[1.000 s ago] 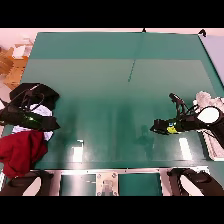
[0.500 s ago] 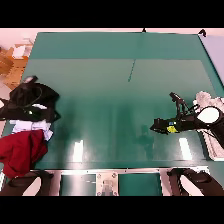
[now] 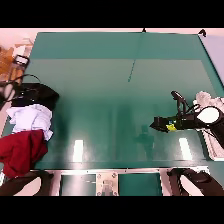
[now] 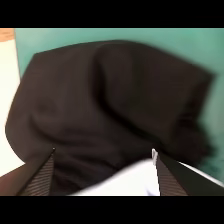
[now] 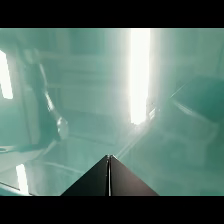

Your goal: Fold the shirts.

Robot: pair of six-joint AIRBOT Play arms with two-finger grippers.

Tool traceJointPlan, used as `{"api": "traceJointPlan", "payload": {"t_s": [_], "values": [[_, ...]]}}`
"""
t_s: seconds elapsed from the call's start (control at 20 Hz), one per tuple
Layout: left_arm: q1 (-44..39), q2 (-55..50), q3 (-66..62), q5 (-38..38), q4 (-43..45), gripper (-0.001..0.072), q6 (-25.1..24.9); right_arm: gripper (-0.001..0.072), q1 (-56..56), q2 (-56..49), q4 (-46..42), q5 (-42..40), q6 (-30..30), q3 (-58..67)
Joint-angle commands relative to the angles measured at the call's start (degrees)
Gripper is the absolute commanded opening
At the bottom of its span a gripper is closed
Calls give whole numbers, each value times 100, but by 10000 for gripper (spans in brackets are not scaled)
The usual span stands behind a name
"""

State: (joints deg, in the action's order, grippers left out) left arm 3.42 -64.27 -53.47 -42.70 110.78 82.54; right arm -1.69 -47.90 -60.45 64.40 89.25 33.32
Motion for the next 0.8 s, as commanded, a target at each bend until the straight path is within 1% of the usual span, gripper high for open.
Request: {"api": "traceJointPlan", "payload": {"t_s": [0.0, 0.1, 0.2, 0.25, 0.3, 0.35, 0.4, 0.5, 0.6, 0.75], "values": [[2, -1327, -358, 505, 892, 720, -9, 17, -7, -4, -2, -52, 2, -4], [2, -2041, -728, 437, 892, 720, -9, 17, -7, -4, -2, -52, 2, -4], [2, -2594, -1064, 162, 918, 720, -9, 17, -7, -4, -4, -52, 2, -4], [4, -2774, -1193, 22, 988, 701, -7, 17, -7, -4, -4, -52, 2, -4], [2, -2872, -1296, -138, 1093, 378, -9, 17, -7, -4, -4, -52, 2, -4], [2, -2887, -1362, -271, 1161, 75, -9, 17, -7, -4, -4, -52, 2, -4], [2, -2883, -1458, -407, 1193, 26, -11, 17, -7, -4, -4, -52, 2, -4], [-7, -2870, -1849, -833, 1178, 24, -4, 17, -7, -4, -2, -52, 2, -4], [-120, -2798, -2564, -1401, 953, 24, -7, 17, -7, -4, -2, -52, 2, -2], [-662, -2312, -3816, -2055, 361, 24, -9, 17, -4, -4, -2, -50, 2, -2]]}}
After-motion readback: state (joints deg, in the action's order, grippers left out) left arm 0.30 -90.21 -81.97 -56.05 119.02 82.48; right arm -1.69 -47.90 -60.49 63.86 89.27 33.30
